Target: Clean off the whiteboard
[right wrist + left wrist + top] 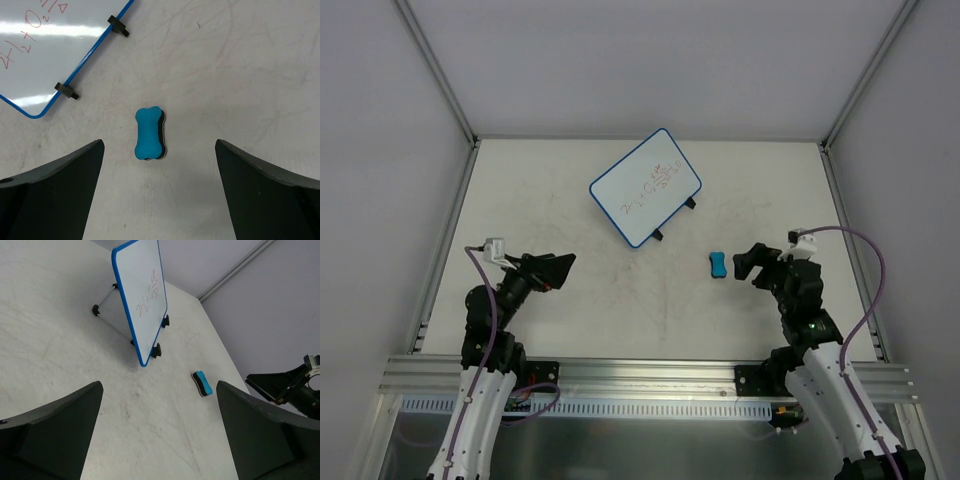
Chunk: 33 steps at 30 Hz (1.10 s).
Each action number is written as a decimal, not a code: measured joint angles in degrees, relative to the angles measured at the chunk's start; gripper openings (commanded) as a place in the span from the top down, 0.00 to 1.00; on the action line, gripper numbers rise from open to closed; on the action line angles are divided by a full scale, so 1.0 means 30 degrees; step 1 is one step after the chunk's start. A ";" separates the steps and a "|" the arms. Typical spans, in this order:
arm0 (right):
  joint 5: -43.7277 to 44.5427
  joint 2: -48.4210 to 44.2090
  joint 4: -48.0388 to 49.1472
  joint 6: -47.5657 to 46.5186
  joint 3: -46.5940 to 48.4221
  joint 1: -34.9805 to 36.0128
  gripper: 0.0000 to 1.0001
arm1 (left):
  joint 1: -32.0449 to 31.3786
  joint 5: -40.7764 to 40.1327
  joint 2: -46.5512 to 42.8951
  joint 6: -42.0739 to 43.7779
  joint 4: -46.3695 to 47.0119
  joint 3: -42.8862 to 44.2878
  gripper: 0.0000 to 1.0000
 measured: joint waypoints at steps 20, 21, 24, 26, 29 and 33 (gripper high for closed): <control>-0.0240 1.0214 -0.8998 -0.0896 0.9012 0.3075 0.15 | 0.0000 -0.0131 0.0699 0.0627 -0.0401 0.0408 0.01; -0.0226 1.0360 -0.9158 -0.0940 0.9056 0.3228 0.15 | 0.0000 -0.0131 0.0707 0.0627 -0.0423 0.0408 0.01; 0.0087 1.1038 -0.9522 -0.1042 0.9369 0.3774 0.16 | 0.0000 -0.0131 0.0845 0.0699 -0.0452 0.0452 0.01; 0.0393 1.1846 -0.9602 -0.1180 0.9785 0.4065 0.16 | 0.0000 -0.0168 0.1209 0.0750 -0.0415 0.0590 0.01; 0.0656 1.2990 -0.9581 -0.1370 1.0287 0.4408 0.18 | 0.0000 -0.0262 0.2273 0.0765 0.0117 0.0831 0.01; 0.1188 1.4331 -0.9566 -0.1734 1.0768 0.4787 0.21 | 0.0000 -0.0270 0.4881 0.0787 0.2106 0.1341 0.01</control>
